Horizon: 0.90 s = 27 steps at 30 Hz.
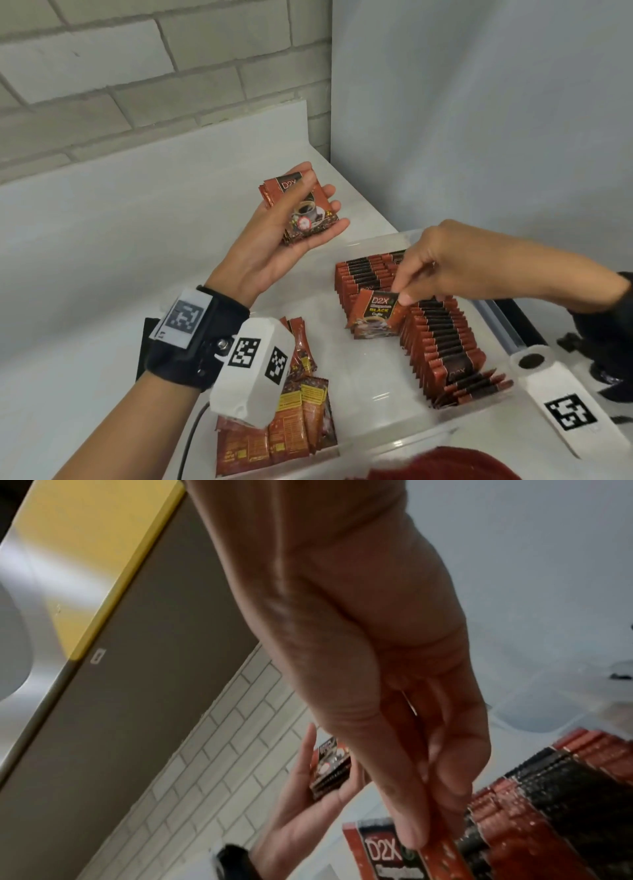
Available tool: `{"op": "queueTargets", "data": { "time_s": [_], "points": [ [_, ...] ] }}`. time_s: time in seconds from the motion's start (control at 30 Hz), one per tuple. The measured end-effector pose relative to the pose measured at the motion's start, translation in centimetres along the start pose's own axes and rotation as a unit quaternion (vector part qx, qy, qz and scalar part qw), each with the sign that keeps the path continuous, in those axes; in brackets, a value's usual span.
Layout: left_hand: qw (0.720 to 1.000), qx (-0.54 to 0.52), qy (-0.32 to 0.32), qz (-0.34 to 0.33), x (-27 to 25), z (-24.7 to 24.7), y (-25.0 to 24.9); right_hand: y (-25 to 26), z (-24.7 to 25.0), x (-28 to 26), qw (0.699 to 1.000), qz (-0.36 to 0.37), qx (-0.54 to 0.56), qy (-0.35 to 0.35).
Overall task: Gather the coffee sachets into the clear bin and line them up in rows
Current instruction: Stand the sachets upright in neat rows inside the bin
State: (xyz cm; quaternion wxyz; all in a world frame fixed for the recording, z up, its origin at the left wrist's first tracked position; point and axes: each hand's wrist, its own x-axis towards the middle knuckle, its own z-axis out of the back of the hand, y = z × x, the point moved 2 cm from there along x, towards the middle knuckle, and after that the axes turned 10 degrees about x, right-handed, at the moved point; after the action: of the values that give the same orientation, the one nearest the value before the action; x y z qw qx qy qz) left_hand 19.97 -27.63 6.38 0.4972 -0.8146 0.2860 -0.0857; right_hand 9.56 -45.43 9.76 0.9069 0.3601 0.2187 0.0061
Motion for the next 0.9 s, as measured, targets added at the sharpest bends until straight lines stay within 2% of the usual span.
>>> {"op": "queueTargets", "data": {
  "time_s": [0.1,0.43,0.9],
  "points": [
    [1.0,-0.004,-0.001,0.015,-0.1,-0.1,0.1,-0.2,-0.8,0.2,0.999,0.002,-0.044,-0.003],
    [0.999,-0.022,0.006,0.032,-0.2,-0.3,0.2,-0.6,-1.7,0.7,0.997,0.001,-0.073,0.024],
    [0.995,0.076,0.014,0.056,-0.4,-0.4,0.2,-0.4,-2.0,0.9,0.994,-0.009,-0.103,0.036]
  ]
}}
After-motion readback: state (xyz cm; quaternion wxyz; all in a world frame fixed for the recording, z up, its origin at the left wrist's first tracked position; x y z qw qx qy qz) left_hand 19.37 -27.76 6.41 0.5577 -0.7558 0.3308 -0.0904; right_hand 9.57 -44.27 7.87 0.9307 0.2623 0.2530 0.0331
